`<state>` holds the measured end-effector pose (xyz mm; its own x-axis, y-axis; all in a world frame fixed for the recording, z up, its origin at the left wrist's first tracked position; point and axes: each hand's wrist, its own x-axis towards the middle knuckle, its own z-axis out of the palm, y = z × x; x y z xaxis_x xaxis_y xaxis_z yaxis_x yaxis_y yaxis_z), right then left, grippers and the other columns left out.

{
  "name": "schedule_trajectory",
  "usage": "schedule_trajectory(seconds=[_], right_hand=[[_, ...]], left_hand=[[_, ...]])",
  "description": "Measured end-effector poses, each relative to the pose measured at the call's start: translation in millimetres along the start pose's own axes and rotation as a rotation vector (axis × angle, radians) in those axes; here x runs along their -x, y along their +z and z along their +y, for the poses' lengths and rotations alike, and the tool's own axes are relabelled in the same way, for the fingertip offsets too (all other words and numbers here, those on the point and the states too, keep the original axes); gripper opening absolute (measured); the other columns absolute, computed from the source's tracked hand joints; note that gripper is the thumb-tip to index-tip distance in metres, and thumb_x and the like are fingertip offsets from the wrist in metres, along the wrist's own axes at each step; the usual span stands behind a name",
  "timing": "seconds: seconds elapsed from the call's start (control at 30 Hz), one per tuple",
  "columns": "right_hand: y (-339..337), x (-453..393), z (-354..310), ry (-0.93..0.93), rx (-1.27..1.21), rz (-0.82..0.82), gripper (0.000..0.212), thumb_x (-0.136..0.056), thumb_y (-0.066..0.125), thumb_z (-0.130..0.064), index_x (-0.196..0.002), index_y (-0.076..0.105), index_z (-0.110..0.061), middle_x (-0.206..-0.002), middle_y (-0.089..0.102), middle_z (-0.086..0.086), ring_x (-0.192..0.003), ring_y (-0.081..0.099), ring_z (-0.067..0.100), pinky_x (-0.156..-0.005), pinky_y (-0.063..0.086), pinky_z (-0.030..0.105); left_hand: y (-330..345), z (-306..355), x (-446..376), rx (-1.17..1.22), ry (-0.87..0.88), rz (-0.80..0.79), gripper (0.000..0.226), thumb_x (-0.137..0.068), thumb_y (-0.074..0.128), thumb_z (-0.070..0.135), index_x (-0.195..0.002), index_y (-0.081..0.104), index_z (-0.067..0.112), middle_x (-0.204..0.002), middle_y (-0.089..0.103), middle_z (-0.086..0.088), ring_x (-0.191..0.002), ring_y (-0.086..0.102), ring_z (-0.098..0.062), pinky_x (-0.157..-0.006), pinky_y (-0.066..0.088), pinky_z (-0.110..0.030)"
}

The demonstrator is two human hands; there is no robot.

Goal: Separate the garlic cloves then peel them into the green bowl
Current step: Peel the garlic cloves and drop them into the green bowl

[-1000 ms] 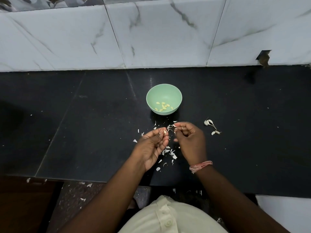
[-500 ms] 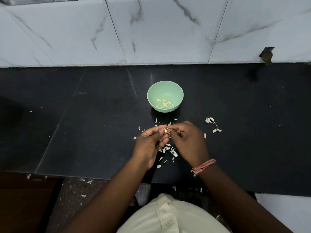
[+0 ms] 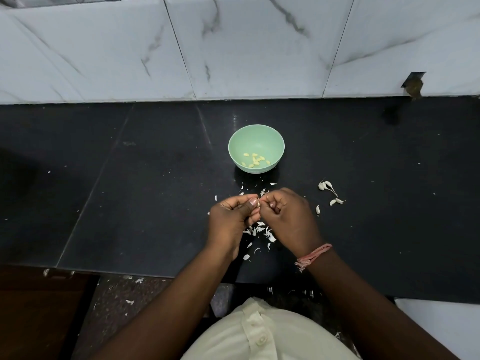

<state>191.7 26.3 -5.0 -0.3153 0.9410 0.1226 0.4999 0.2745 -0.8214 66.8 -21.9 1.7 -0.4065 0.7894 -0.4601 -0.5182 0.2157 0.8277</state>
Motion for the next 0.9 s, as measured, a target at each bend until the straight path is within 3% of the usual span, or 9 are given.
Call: schedule_trajectory(seconds=[0.43, 0.6, 0.9], right_hand=[[-5, -8, -2, 0.05, -0.032, -0.072, 0.007, -0.078, 0.071, -0.012, -0.074, 0.069, -0.017, -0.074, 0.065, -0.003, -0.071, 0.061, 0.011, -0.063, 0.048, 0.024], [-5, -10, -3, 0.136, -0.074, -0.087, 0.007, -0.08, 0.07, -0.02, -0.073, 0.067, -0.018, -0.065, 0.066, -0.002, -0.062, 0.06, 0.012, -0.058, 0.051, 0.033], [-8, -10, -6, 0.191, -0.218, -0.112, 0.011, -0.086, 0.069, -0.017, -0.076, 0.065, -0.016, -0.063, 0.064, 0.006, -0.052, 0.05, 0.01, -0.053, 0.044, 0.031]], left_hand=[[-1, 7, -3, -0.098, 0.022, -0.059, 0.011, -0.091, 0.067, -0.006, -0.1, 0.073, -0.006, -0.088, 0.075, -0.019, -0.079, 0.072, -0.022, -0.074, 0.062, -0.026], [0, 11, -2, -0.097, 0.012, -0.1, 0.013, -0.091, 0.065, -0.006, -0.102, 0.072, -0.006, -0.089, 0.076, -0.017, -0.078, 0.073, -0.018, -0.071, 0.06, -0.022], [-1, 15, -5, -0.034, -0.046, -0.162, 0.016, -0.09, 0.068, -0.004, -0.105, 0.074, -0.003, -0.098, 0.076, -0.018, -0.087, 0.074, -0.02, -0.076, 0.059, -0.022]])
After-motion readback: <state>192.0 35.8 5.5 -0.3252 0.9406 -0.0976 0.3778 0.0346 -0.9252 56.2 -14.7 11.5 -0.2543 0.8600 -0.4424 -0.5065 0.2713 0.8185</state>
